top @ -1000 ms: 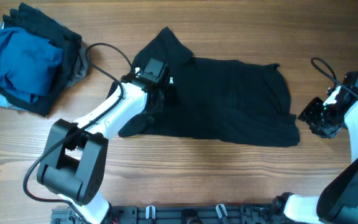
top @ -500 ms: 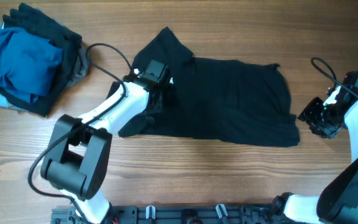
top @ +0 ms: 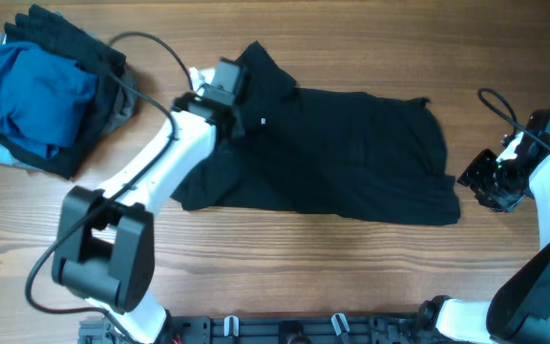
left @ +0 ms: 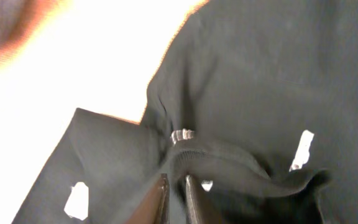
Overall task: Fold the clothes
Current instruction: 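Drag the collar leftward with the left gripper to straighten the shirt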
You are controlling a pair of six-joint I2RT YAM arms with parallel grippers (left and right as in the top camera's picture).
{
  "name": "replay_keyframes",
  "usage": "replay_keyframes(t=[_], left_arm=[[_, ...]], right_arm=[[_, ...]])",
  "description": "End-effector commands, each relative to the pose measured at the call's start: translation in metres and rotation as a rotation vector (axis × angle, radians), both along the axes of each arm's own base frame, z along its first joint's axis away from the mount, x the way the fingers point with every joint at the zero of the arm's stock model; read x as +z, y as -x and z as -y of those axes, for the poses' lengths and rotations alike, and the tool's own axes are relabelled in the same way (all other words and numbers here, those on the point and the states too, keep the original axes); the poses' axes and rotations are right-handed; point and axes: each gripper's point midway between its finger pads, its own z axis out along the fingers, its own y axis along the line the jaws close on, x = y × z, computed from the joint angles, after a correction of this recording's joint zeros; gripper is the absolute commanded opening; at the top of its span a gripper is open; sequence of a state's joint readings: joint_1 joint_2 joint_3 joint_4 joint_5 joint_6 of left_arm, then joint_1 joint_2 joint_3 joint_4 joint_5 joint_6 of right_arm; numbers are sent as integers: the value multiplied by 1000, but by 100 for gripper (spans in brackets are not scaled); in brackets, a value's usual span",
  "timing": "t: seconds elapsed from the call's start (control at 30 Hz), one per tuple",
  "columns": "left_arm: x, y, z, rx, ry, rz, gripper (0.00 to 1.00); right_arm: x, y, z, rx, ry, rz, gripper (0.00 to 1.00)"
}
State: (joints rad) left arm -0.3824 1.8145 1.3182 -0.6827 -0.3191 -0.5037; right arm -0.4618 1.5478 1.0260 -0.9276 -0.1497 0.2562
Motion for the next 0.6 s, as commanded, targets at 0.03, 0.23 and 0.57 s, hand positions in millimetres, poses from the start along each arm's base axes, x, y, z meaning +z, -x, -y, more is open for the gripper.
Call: replay_keyframes(t=[0.03, 0.23, 0.57], left_arm=[[-4, 23, -15, 35, 103, -140, 92], [-28, 80, -54, 182, 63, -369, 86], [-90, 109, -42, 173, 182, -414, 67]], right_arm=[[10, -6, 4, 15, 12, 37, 49], [9, -6, 4, 16, 13, 39, 50], [-20, 1, 2, 27, 15, 15, 53]])
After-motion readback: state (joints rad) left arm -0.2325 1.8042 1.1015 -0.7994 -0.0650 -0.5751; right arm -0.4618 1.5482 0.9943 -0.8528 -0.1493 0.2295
